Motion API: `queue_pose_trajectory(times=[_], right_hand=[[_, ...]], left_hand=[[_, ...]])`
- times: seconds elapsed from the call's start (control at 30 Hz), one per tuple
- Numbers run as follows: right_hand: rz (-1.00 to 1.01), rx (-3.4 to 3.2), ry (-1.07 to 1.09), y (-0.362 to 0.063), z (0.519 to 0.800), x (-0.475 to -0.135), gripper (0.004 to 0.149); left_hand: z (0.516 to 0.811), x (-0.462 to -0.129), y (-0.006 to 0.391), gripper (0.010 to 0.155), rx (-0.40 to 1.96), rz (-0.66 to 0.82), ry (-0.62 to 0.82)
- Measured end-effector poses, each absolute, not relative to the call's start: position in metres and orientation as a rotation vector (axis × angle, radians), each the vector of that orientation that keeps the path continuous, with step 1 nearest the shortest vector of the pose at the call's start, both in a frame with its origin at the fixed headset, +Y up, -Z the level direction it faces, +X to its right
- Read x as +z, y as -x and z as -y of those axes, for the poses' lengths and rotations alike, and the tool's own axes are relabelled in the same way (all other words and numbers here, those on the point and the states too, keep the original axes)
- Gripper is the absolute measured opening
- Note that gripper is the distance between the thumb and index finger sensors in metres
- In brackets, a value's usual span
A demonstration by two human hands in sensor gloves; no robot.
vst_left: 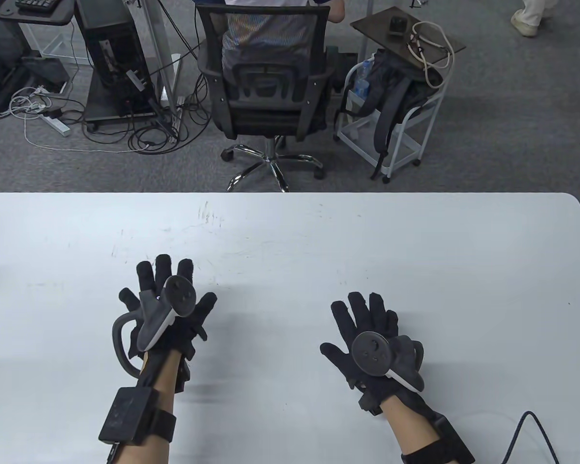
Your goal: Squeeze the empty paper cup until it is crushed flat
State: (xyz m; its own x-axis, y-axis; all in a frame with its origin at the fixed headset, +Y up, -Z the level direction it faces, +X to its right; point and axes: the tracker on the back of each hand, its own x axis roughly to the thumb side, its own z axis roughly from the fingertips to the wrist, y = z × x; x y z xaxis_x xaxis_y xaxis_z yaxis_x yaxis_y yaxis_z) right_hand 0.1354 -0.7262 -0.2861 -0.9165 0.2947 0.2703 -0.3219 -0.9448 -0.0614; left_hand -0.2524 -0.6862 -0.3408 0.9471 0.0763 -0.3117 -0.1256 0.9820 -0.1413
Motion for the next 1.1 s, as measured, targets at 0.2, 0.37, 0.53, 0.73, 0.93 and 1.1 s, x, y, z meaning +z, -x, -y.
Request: queue_pose_trajectory(times=[0.2, 0.37, 0.53, 0.73, 0.93, 1.1], right_hand=[[0.132, 2.798, -0.361, -0.137, 0.727, -0.287, 0.083], [0.121, 2.8, -0.361, -0.137, 0.727, -0.287, 0.083], [0.113, 2.797, -0.361, -0.138, 0.727, -0.287, 0.083], [0.113, 2.782, -0.364, -0.139, 0.728, -0.288, 0.083], [0.119, 2.716, -0.364, -0.14, 0.725, -0.287, 0.082], [0.114, 2.606, -0.366, -0.138, 0.727, -0.287, 0.08]], left_hand=[[0.714, -0.351, 0.278, 0.092, 0.1, -0.382, 0.289], [0.73, -0.35, 0.276, 0.078, 0.069, -0.38, 0.288], [0.727, -0.344, 0.27, 0.061, 0.062, -0.37, 0.208], [0.704, -0.32, 0.256, 0.059, 0.078, -0.255, 0.045], [0.695, -0.286, 0.237, 0.058, 0.423, -0.209, -0.127], [0.71, -0.271, 0.216, 0.059, 0.741, -0.148, -0.174]])
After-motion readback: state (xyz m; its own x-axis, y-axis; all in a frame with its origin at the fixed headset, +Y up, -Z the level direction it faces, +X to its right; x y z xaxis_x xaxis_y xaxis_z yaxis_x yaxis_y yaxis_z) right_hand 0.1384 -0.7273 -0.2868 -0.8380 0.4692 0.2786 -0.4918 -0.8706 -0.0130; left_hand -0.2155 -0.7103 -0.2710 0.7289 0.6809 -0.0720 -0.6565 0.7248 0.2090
